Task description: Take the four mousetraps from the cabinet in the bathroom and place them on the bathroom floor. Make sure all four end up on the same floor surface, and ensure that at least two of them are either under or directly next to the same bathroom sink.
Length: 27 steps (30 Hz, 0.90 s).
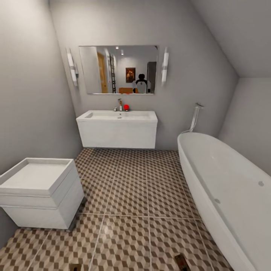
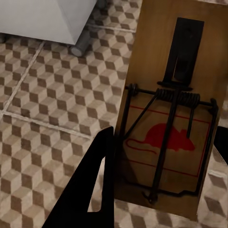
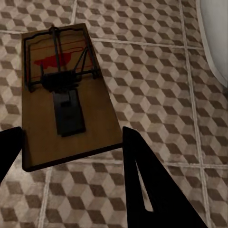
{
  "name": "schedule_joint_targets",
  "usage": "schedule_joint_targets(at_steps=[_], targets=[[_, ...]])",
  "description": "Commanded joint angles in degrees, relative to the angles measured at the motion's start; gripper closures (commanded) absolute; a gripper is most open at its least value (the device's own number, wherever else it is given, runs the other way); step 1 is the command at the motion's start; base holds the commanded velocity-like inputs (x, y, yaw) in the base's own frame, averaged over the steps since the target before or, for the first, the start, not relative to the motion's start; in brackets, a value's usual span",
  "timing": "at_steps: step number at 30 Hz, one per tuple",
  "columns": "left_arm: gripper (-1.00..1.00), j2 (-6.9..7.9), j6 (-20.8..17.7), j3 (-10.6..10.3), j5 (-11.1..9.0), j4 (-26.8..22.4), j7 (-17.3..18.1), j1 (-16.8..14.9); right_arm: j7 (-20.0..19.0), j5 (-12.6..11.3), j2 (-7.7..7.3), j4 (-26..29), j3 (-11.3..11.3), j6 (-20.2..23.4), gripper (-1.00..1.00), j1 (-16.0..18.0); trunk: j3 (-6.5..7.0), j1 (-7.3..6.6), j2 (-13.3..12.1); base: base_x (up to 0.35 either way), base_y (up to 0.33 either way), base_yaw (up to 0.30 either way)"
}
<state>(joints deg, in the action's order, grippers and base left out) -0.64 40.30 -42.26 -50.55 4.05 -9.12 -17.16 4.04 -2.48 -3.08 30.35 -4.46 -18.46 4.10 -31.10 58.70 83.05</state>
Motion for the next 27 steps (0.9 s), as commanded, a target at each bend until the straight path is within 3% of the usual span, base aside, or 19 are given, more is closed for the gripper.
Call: schedule_joint_targets(at_steps=[1, 27], targets=[[1.00, -0.06, 0.1, -0.4, 0.5, 0.2, -0.9, -0.1, 0.6, -0.4, -0.08, 0.0, -0.5, -0.2, 1.00, 0.0, -0.06, 0.03, 0.0, 0.307, 0.000, 0.005], [1.00, -0.06, 0.1, -0.4, 0.6, 0.2, -0.9, -0.1, 0.5, -0.3, -0.08, 0.0, -0.5, -0.2, 1.00, 0.1, -0.06, 0.03, 0.0, 0.307, 0.000, 0.000]])
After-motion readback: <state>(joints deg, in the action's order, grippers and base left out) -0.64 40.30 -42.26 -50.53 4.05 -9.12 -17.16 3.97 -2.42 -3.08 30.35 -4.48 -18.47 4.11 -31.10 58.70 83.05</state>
